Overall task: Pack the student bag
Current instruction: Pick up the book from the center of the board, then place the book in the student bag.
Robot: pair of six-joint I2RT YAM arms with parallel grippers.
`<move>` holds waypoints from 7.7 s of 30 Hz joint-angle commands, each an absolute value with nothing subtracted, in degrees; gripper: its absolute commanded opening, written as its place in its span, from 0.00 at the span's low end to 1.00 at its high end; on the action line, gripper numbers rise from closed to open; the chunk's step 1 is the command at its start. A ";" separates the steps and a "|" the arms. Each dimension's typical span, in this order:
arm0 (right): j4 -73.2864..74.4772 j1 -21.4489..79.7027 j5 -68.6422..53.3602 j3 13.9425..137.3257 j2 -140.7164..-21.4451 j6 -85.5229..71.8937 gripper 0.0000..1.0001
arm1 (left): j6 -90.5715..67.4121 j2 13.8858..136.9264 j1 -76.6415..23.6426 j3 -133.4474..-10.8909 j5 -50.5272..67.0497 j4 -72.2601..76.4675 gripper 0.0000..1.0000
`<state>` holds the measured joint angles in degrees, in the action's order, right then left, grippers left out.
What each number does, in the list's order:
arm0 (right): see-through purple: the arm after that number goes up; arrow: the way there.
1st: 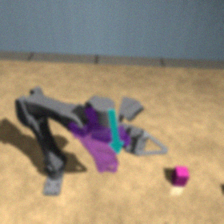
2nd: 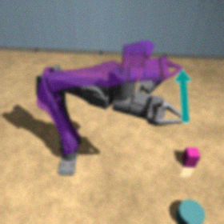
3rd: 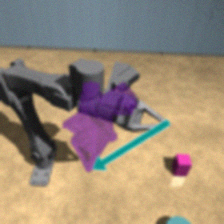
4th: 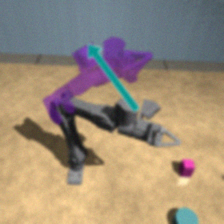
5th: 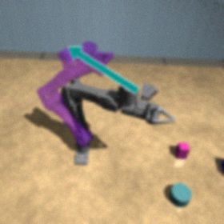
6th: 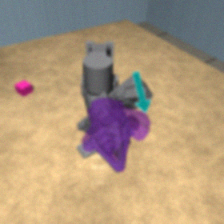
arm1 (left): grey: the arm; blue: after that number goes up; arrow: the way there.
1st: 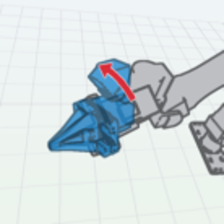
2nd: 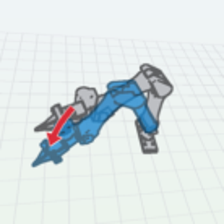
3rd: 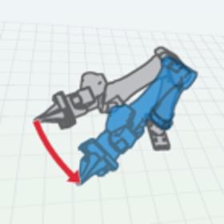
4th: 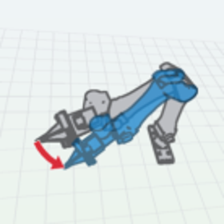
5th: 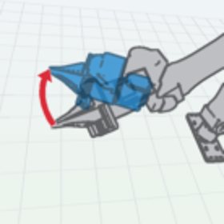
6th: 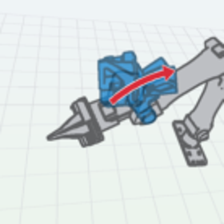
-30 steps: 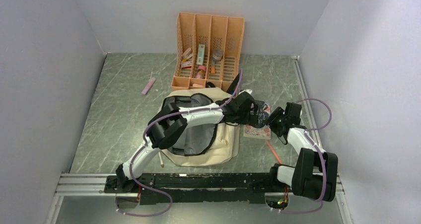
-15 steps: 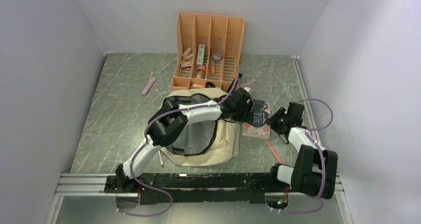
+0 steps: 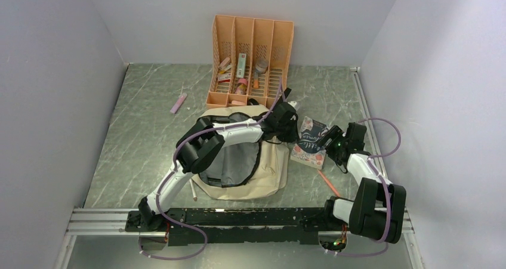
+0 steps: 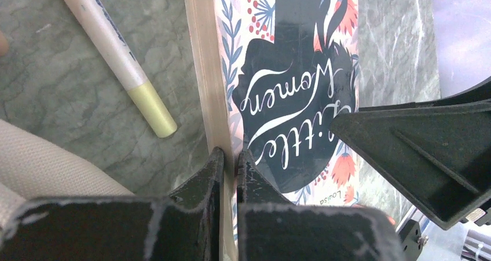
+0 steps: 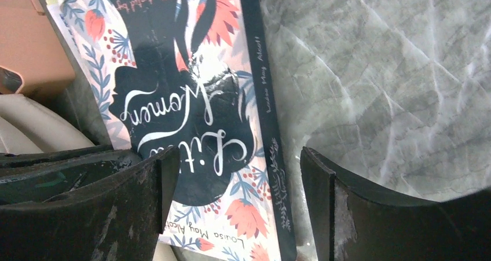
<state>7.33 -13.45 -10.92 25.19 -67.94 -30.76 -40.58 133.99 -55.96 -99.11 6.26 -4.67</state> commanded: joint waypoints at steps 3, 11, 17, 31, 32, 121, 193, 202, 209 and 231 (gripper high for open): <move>5.72 -15.65 -16.42 25.34 -70.81 -30.44 0.81 | -35.31 141.77 -55.81 -98.80 2.95 -12.31 0.05; 0.84 -21.91 -30.37 21.85 -74.79 -31.65 0.80 | -34.12 143.50 -55.81 -99.38 1.71 -13.66 0.05; -7.14 -26.44 -42.29 17.95 -77.53 -32.63 0.77 | -33.06 144.63 -55.98 -100.49 2.36 -14.31 0.05; -21.88 -26.94 -57.52 15.04 -76.42 -39.35 0.70 | -31.20 146.89 -57.57 -103.30 2.88 -15.53 0.05; -20.58 -26.98 -57.25 15.45 -76.27 -38.80 0.70 | -31.11 147.02 -57.61 -103.35 2.79 -15.63 0.05; 8.31 -22.80 -25.78 34.68 -52.55 -31.07 0.00 | -26.97 106.30 -51.49 -82.91 13.40 -5.30 0.83; 23.59 34.98 -30.94 66.01 -59.97 8.93 0.78 | -0.65 57.56 -39.82 -76.52 7.38 -38.81 0.05; 9.12 35.15 -9.38 58.83 -62.98 -10.89 0.79 | -15.05 55.85 -39.81 -75.03 -32.89 -41.40 0.05; 13.67 50.25 12.06 67.31 -77.18 -21.52 0.78 | -26.43 55.21 -39.81 -73.71 -48.25 -50.80 0.05; 41.21 65.30 32.66 96.05 -118.78 -38.96 0.89 | -33.19 47.94 -39.81 -69.62 -55.45 -57.05 0.05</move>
